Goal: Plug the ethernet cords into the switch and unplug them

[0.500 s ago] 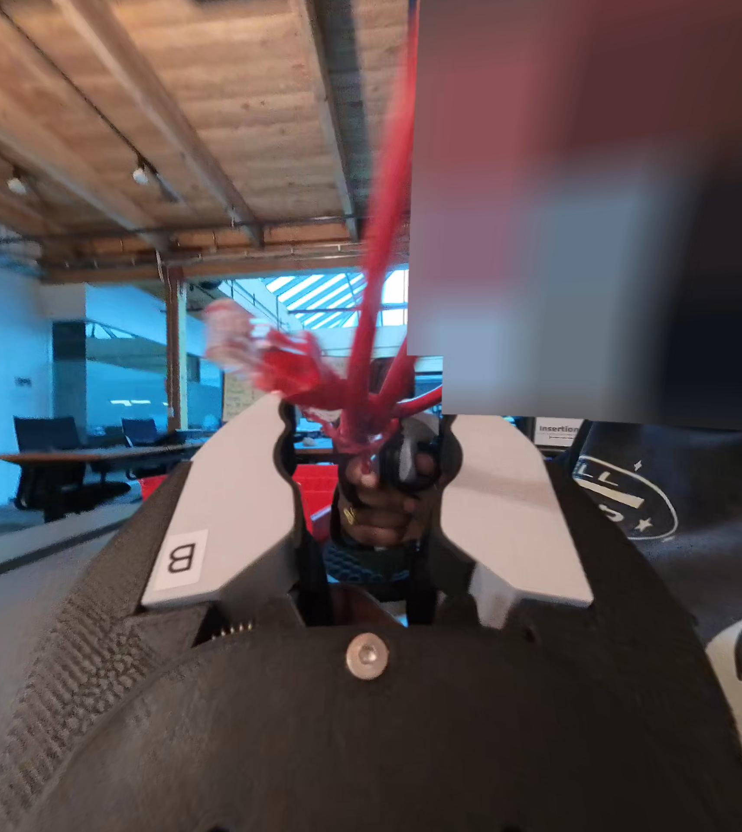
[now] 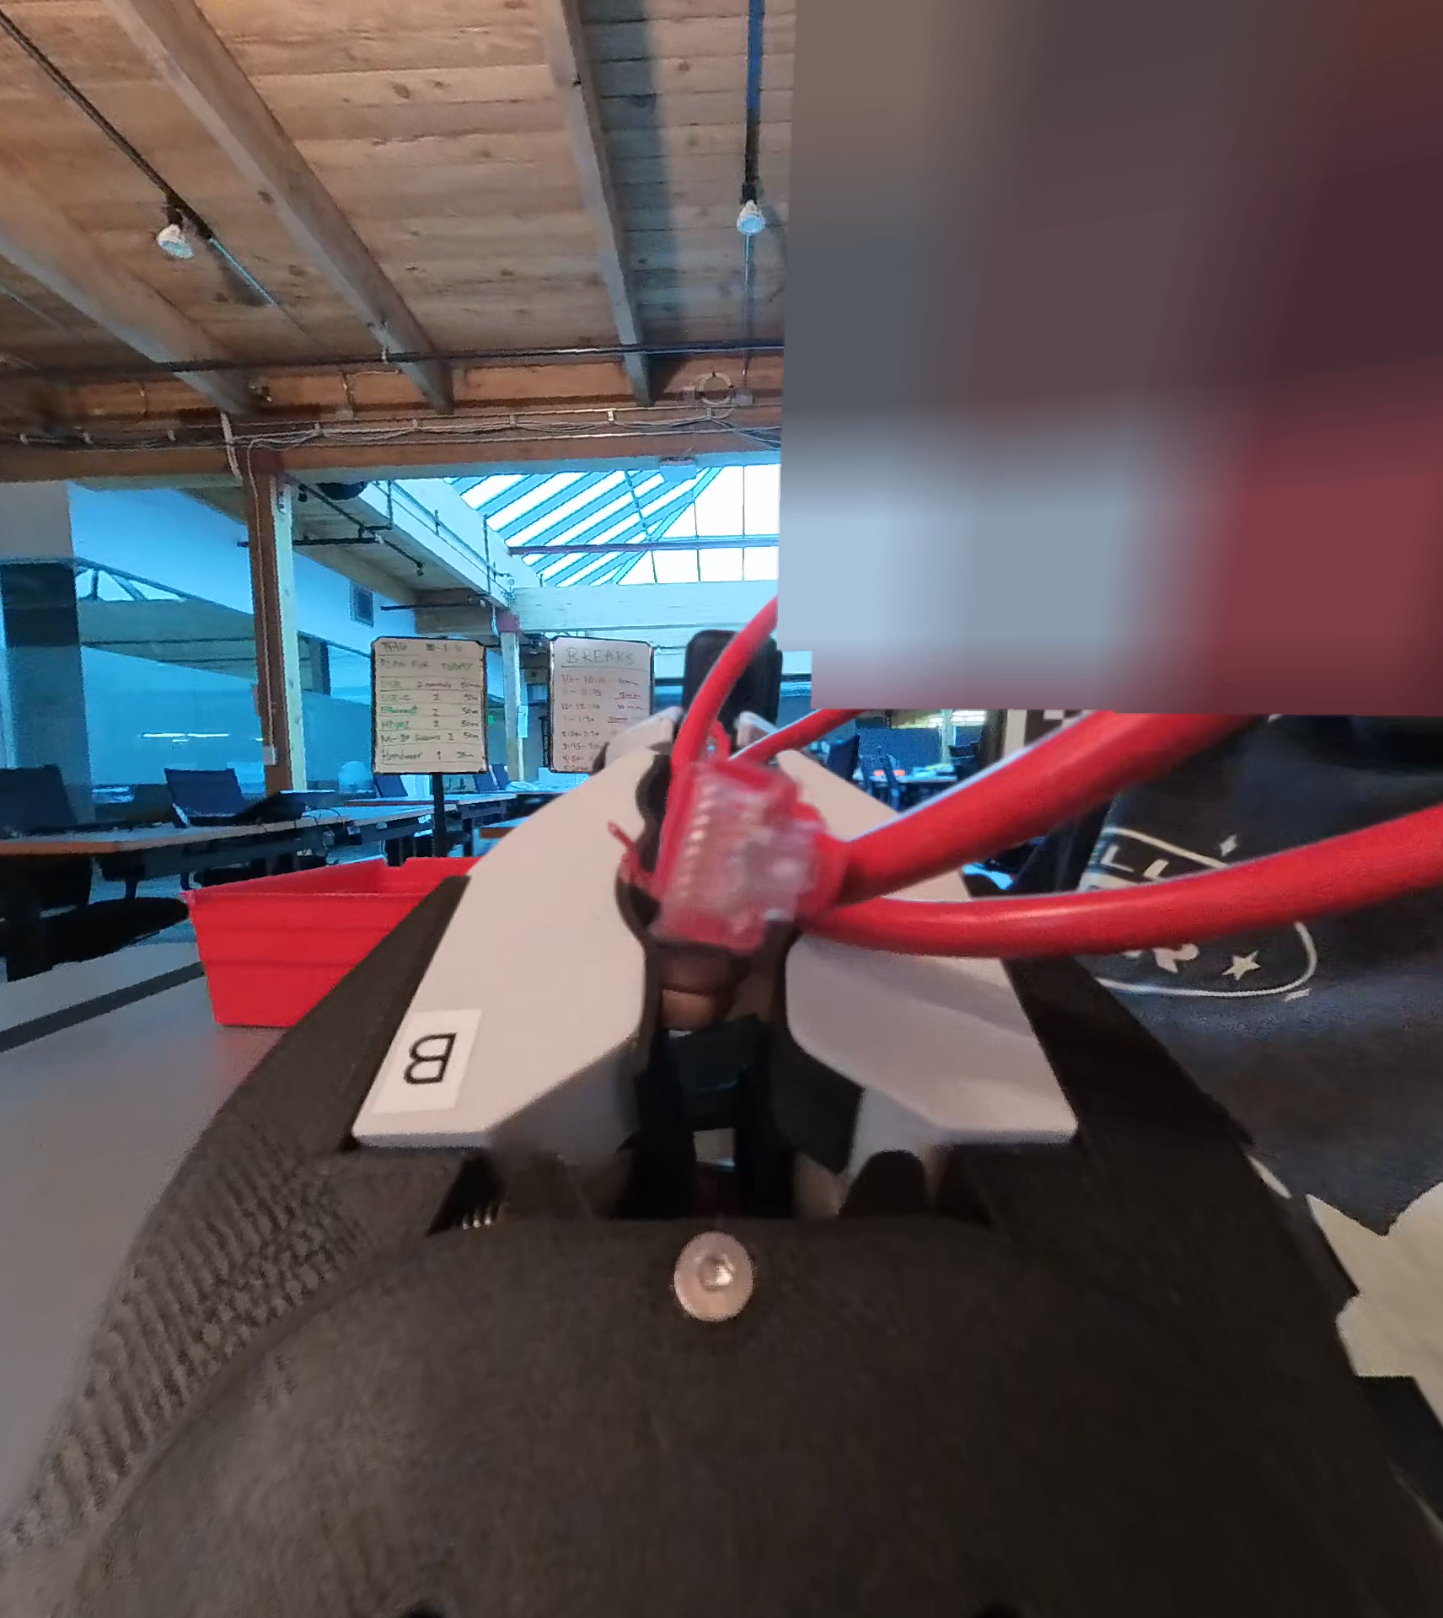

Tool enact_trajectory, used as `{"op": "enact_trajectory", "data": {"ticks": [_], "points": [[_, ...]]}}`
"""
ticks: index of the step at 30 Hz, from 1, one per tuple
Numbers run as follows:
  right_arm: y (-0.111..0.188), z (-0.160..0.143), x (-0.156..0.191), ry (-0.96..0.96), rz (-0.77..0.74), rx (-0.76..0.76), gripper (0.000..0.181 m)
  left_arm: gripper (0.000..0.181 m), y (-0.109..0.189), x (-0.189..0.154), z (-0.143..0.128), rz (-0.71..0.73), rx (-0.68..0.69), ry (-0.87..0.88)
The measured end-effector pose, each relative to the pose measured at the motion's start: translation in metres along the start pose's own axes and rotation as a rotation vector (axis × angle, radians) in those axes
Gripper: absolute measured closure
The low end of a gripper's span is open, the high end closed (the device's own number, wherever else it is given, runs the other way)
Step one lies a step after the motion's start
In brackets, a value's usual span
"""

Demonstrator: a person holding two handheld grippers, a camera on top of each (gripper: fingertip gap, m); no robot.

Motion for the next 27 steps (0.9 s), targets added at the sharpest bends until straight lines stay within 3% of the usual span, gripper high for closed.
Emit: {"op": "enact_trajectory", "data": {"ticks": [9, 22, 27], "points": [[-0.002, -0.012, 0.0, 0.089, -0.067, 0.298, 0.164, 0.165, 0.005, -0.001, 0.006, -0.03, 0.02, -0.015], [-0.002, -0.014, 0.01, 0.382, -0.088, 0.356, 0.169, 0.166, 0.003, -0.003, 0.003, -0.069, 0.034, 0.03], [0.007, 0.005, 0.014, 0.456, -0.107, 0.336, 0.17, 0.167, 0.017, 0.005, 0.031, -0.019, -0.111, 0.021]]}}
Point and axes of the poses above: each gripper's, where its closed fingertips meet, y back along the fingers, z out of its top, x = y × z across the jaws, the point moved 5 cm from there along y, back along the fingers, and after that the axes turned 13 degrees about -y, right-handed, at the moved point
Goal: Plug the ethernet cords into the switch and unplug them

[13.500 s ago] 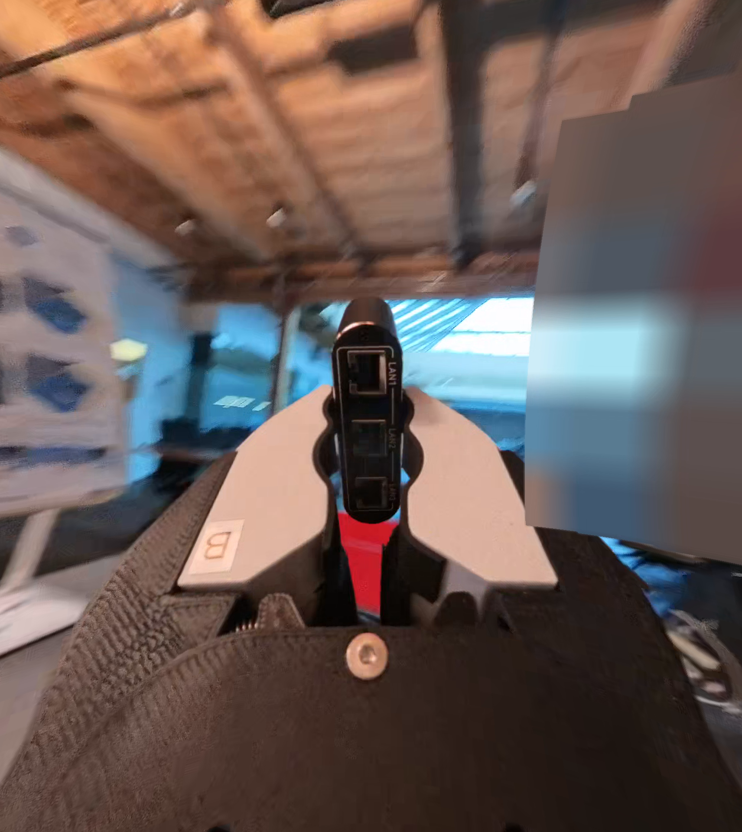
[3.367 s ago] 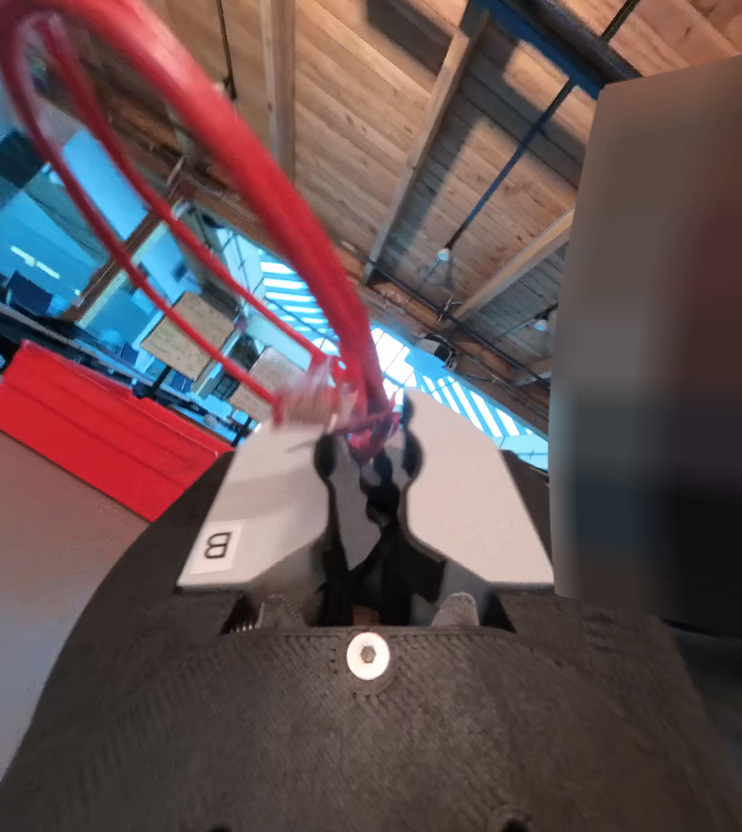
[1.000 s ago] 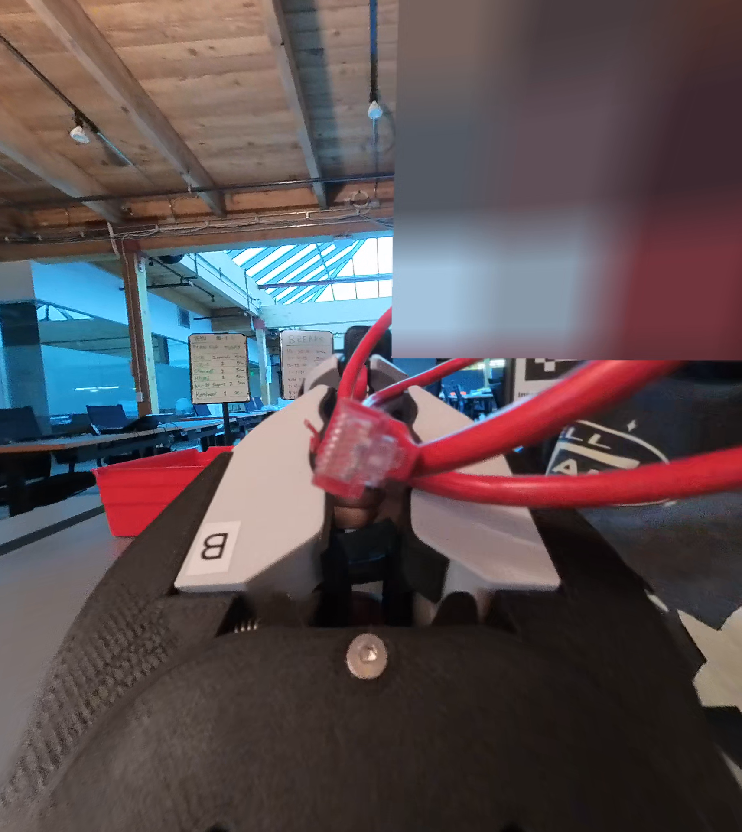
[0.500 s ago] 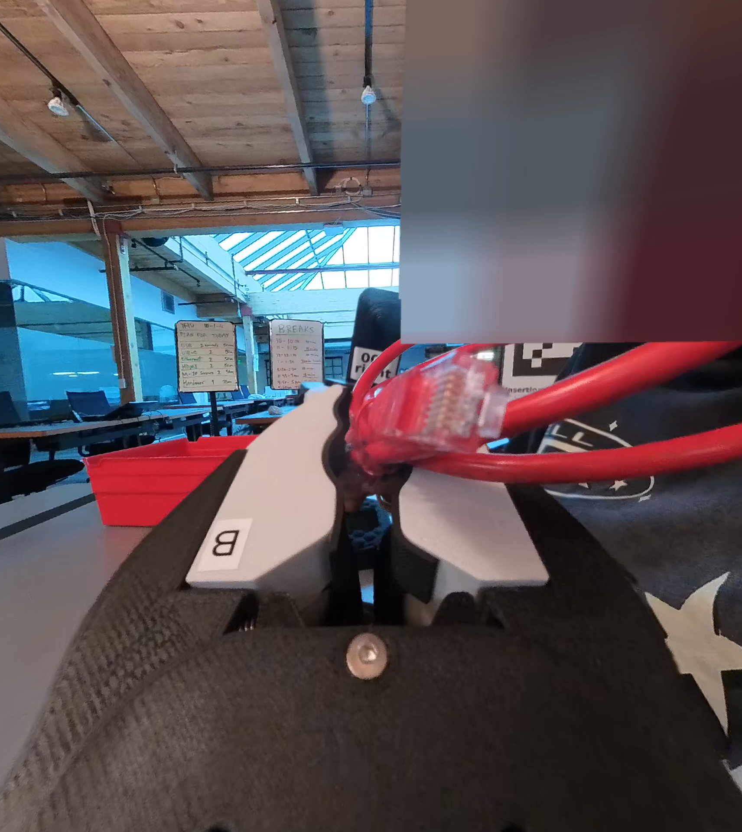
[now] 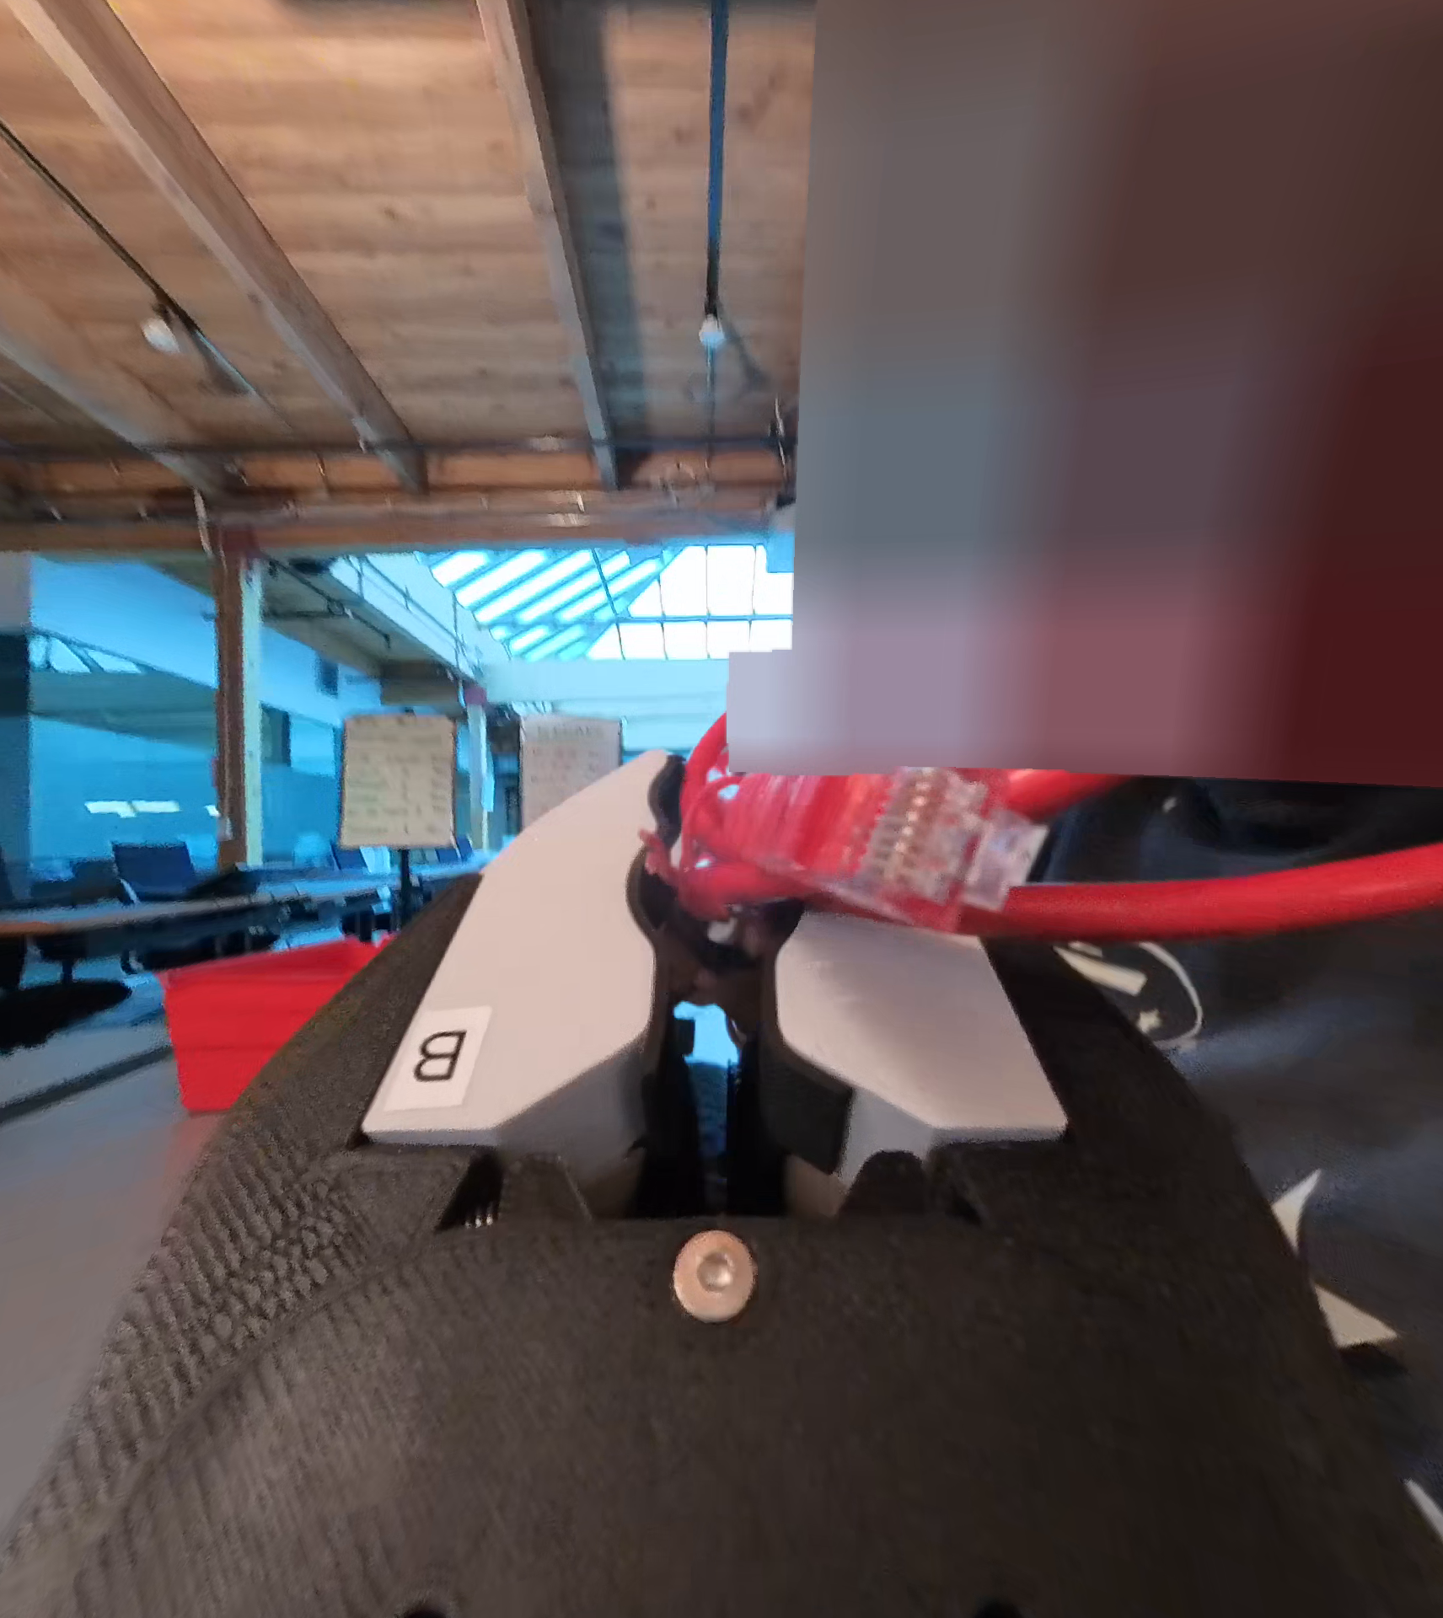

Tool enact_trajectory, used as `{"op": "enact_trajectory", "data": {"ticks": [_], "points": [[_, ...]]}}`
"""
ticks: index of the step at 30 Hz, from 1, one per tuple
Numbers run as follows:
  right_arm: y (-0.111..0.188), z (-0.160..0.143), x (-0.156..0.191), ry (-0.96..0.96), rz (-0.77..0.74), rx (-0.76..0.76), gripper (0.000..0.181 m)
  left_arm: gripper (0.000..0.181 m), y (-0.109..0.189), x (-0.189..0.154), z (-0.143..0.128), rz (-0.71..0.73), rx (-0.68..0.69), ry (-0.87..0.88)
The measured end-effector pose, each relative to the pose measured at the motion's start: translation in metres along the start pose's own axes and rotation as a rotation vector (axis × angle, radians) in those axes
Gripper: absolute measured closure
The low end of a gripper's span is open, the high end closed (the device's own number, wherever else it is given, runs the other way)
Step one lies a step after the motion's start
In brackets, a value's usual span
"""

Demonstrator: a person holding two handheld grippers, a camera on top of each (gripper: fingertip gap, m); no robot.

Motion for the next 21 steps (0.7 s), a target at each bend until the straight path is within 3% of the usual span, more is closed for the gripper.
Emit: {"op": "enact_trajectory", "data": {"ticks": [3, 6, 8, 11, 13, 17, 21], "points": [[0.008, 0.007, -0.003, 0.036, -0.013, 0.002, 0.169, 0.166, 0.013, 0.004, 0.021, 0.017, -0.082, -0.038], [0.006, 0.01, 0.0, 0.1, -0.038, -0.018, 0.169, 0.166, 0.014, -0.003, 0.026, -0.023, -0.099, -0.128], [0.007, 0.011, -0.001, 0.146, -0.074, -0.044, 0.169, 0.158, 0.014, -0.011, 0.021, -0.062, -0.049, -0.238], [0.009, 0.012, -0.001, 0.189, -0.109, -0.089, 0.169, 0.136, 0.014, -0.018, 0.014, -0.167, -0.002, -0.213], [0.01, 0.013, -0.001, 0.224, -0.129, -0.112, 0.169, 0.133, 0.015, -0.016, 0.008, -0.139, 0.044, -0.263], [0.016, 0.021, -0.001, 0.239, -0.148, -0.193, 0.169, 0.127, 0.023, -0.005, -0.009, -0.093, 0.268, -0.369], [0.025, 0.028, -0.007, 0.157, -0.141, -0.262, 0.169, 0.127, 0.025, 0.002, -0.002, -0.034, 0.191, -0.329]]}}
Point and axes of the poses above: each gripper's, where its closed fingertips meet, y back along the fingers, z out of its top, x = y × z across the jaws, the point moved 5 cm from there along y, back along the fingers, and after that the axes turned 13 degrees about -y, right-handed, at the moved point
